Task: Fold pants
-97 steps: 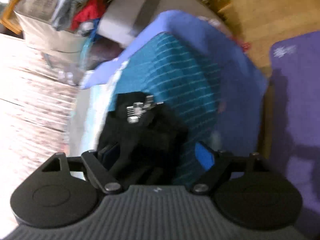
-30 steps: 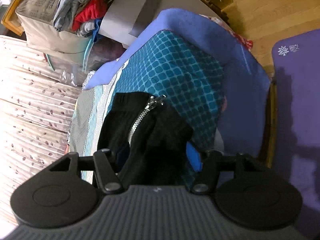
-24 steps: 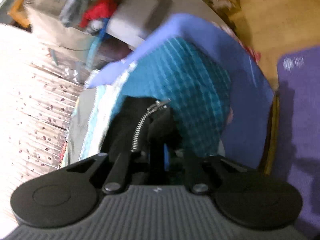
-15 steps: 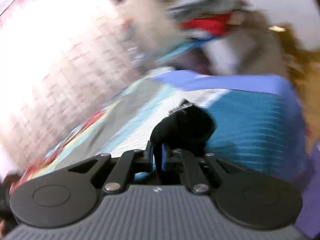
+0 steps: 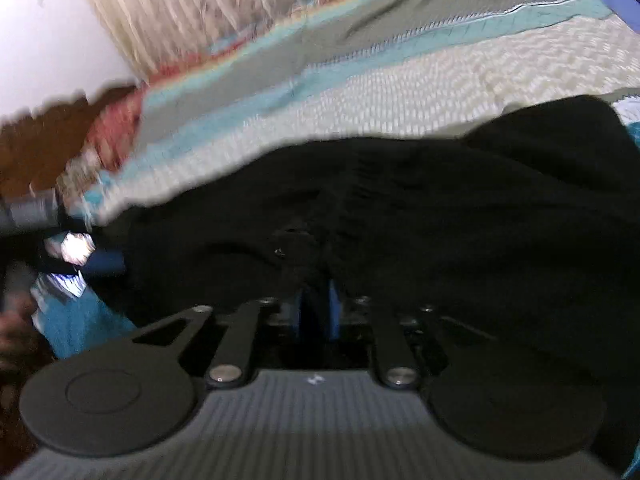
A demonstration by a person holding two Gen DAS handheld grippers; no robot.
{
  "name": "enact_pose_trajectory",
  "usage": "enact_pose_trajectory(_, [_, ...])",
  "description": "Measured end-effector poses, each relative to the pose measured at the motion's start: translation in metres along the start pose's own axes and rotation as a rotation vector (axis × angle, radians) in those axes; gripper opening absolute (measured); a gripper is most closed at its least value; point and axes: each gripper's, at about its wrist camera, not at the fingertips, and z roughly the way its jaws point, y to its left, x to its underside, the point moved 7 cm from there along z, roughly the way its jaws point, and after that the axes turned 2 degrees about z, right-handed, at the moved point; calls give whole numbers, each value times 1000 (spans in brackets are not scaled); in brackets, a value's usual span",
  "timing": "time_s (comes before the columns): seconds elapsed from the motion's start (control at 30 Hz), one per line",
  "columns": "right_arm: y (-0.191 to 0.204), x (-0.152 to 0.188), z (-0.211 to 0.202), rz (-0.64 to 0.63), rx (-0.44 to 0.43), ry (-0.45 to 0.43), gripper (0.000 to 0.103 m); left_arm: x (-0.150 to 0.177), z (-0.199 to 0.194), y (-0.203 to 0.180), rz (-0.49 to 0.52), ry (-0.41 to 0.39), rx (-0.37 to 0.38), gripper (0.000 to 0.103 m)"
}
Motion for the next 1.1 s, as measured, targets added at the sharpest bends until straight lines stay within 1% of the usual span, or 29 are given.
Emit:
enact_pose_trajectory(0.03, [4, -6, -13, 27, -40, -34, 58, 0, -8, 9, -13, -16, 1, 87])
enact_pose_trajectory(0.13, [18, -18, -38, 22, -74, -123, 58, 0, -34, 42, -63, -86, -21, 95])
enact_pose_trajectory(0.17, [21, -19, -41, 28, -80, -139, 58, 0, -41, 54, -86, -107, -31, 96])
enact_pose_trajectory(0.2, [21, -18, -38, 41, -67, -139, 58, 0, -47, 65, -112, -129, -44, 97])
enact_pose_trajectory(0.27, [21, -23, -16, 69, -24, -110, 58, -1, -51, 87, -170, -151, -78, 100])
enact_pose_trajectory(0.3, [26, -23, -10, 73, -31, -98, 57, -1, -52, 101, -216, -151, -102, 102])
enact_pose_trajectory(0.33, [32, -22, -5, 69, -47, -85, 56, -1, -51, 113, -264, -148, -110, 102])
enact_pose_trajectory(0.37, [39, -21, 4, 57, -60, -72, 56, -1, -49, 124, -301, -144, -100, 102])
enact_pose_trajectory(0.4, [52, -21, 13, 33, -75, -52, 54, -2, -45, 133, -337, -140, -87, 102])
enact_pose_trajectory(0.43, [60, -24, 25, 14, -84, -31, 46, -4, -41, 141, -362, -137, -86, 103])
enact_pose_trajectory(0.47, [71, -25, 39, -8, -95, 2, 40, -7, -35, 146, -383, -134, -87, 103])
enact_pose_trajectory(0.5, [84, -23, 54, -31, -103, 42, 31, -11, -28, 150, -394, -132, -79, 103])
enact_pose_trajectory(0.53, [99, -20, 71, -56, -122, 84, 24, -14, -22, 153, -402, -132, -73, 103])
enact_pose_trajectory(0.6, [127, -10, 100, -102, -180, 145, 19, -20, -10, 158, -403, -135, -75, 103])
enact_pose_trajectory(0.67, [158, -4, 132, -140, -221, 209, 19, -25, 3, 160, -397, -137, -92, 103])
enact_pose_trajectory(0.73, [182, 3, 160, -140, -258, 275, 19, -32, 13, 162, -387, -144, -104, 102])
enact_pose_trajectory(0.77, [191, 8, 176, -134, -263, 318, 19, -34, 17, 160, -380, -156, -116, 102])
enact_pose_trajectory(0.8, [197, 16, 199, -125, -236, 375, 19, -36, 19, 157, -363, -169, -127, 94])
enact_pose_trajectory(0.83, [196, 23, 213, -117, -193, 423, 19, -35, 17, 152, -338, -176, -129, 63])
enact_pose_trajectory(0.87, [195, 32, 235, -107, -134, 484, 19, -36, 20, 146, -310, -163, -118, 48])
enact_pose_trajectory(0.9, [190, 39, 251, -93, -93, 506, 14, -35, 23, 141, -304, -142, -115, 41])
enact_pose_trajectory(0.93, [188, 37, 253, -64, -104, 467, 12, -35, 22, 138, -301, -147, -114, 35])
enact_pose_trajectory(1.03, [186, 30, 252, 11, -105, 482, 13, -36, 13, 123, -247, -174, -129, 32])
enact_pose_trajectory(1.1, [186, 23, 238, -4, -116, 443, 18, -38, 7, 114, -217, -184, -139, 31])
